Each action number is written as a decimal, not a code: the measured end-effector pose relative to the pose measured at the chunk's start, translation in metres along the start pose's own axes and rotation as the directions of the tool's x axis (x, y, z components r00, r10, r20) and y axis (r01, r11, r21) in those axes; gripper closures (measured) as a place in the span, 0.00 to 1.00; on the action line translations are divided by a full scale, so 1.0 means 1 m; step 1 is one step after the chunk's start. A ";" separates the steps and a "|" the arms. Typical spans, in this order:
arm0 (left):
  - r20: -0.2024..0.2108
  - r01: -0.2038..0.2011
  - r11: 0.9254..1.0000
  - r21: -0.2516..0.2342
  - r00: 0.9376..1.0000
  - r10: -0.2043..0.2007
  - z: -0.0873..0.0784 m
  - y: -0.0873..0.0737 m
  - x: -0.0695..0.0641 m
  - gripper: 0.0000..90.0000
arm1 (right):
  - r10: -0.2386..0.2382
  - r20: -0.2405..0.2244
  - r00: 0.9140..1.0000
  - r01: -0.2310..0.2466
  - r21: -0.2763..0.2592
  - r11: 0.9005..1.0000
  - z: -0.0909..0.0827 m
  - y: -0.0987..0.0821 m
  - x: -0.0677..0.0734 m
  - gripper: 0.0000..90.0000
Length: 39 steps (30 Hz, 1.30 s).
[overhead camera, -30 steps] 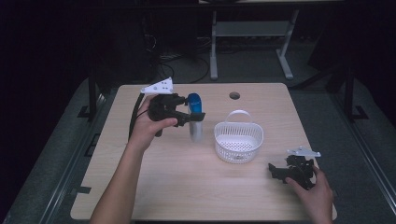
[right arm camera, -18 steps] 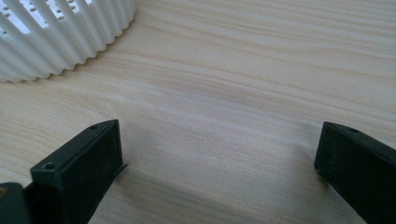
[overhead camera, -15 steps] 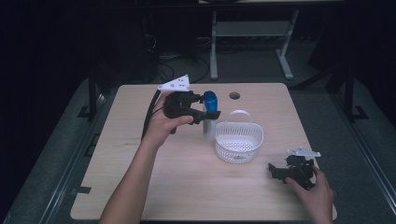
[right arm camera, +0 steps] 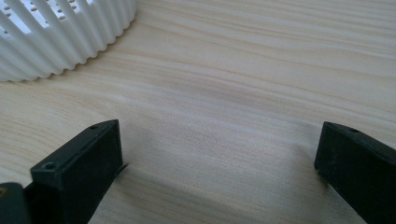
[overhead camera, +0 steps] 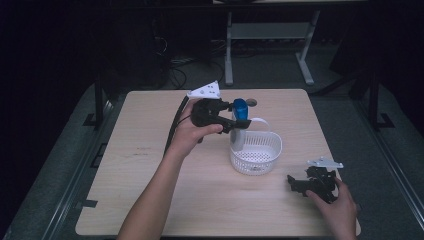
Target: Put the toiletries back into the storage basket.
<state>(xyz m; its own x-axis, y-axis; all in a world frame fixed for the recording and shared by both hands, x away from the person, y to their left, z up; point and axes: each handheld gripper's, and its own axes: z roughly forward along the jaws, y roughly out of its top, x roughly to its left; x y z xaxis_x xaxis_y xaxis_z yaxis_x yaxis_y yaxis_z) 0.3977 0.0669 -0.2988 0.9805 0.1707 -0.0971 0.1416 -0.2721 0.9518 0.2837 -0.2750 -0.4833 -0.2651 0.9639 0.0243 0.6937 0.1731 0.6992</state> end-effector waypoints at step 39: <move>-0.013 0.022 0.999 0.024 1.000 -0.021 0.026 -0.052 0.011 0.41 | -0.002 -0.002 1.000 0.002 0.001 1.000 0.000 0.000 0.000 0.01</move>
<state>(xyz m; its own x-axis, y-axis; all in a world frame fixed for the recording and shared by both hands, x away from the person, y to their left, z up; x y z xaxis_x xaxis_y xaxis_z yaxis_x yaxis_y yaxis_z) 0.4052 0.0587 -0.3566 0.9755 0.1884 -0.1136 0.1660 -0.2913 0.9421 0.2838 -0.2749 -0.4834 -0.2680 0.9631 0.0244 0.6935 0.1752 0.6988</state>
